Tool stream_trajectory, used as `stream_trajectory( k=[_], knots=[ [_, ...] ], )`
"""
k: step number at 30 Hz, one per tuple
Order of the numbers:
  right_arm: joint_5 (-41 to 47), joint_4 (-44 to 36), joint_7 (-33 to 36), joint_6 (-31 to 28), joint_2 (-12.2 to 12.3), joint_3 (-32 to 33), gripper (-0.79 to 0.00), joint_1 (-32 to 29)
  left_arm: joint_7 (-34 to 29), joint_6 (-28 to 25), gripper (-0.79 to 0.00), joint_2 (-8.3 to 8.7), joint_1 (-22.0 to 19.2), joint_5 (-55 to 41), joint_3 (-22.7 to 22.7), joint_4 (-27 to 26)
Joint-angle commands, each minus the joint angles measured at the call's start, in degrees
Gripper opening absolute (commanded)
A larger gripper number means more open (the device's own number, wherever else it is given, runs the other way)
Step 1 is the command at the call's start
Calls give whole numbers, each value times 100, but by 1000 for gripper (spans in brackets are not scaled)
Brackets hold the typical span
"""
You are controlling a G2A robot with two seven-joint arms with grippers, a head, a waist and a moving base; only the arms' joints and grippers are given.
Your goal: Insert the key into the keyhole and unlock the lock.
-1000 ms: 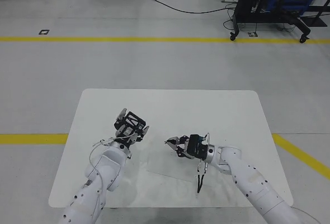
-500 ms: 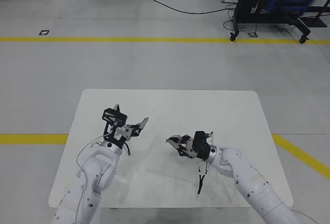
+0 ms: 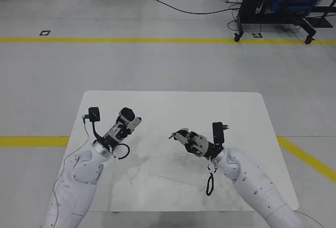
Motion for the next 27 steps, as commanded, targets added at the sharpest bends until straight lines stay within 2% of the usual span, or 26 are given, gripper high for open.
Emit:
stream_trajectory(
  k=[1, 3, 6, 11, 15, 18, 19, 21, 22, 23, 25, 26, 27],
  knots=[
    [0, 0, 0, 0, 0, 0, -785, 0, -32, -14, 0, 11, -17, 391, -6, -185],
    [13, -10, 13, 14, -2, -5, -785, -9, 121, -83, 0, 4, 36, 626, 39, -315],
    [669, -78, 87, -117, -39, -256, -785, -52, 97, -542, 0, 9, 42, 508, 134, -331],
    [2071, -70, 349, -117, -32, -962, -785, 209, -547, -1458, 0, 90, -83, -526, 269, 6],
    [2841, 115, 686, -117, 1, -1340, -785, 516, -1234, -1517, 0, 174, -265, -1540, 437, 141],
    [3277, 174, 864, -117, 11, -1557, -785, 700, -1695, -1513, 0, 234, -365, -1794, 481, 213],
    [3365, 199, 913, -117, 14, -1611, -785, 755, -1802, -1488, -62, 249, -395, -1739, 481, 231],
    [3492, 230, 985, -117, 16, -1711, -785, 844, -1871, -1475, -135, 258, -407, -1741, 528, 216],
    [3536, 239, 1016, -117, 16, -1756, -785, 884, -1908, -1474, -256, 263, -416, -1731, 551, 212],
    [3578, 247, 1038, -117, 16, -1798, -785, 919, -1925, -1458, -299, 268, -429, -1702, 558, 213],
    [3678, 249, 1069, -117, 15, -1879, -785, 979, -1913, -1425, -311, 272, -438, -1686, 589, 212],
    [3707, 259, 1079, -117, 16, -1908, -785, 1011, -1911, -1418, -289, 273, -444, -1678, 606, 208],
    [3727, 271, 1086, -117, 16, -1935, -785, 1037, -1919, -1417, -231, 276, -451, -1664, 624, 204]
  ],
)
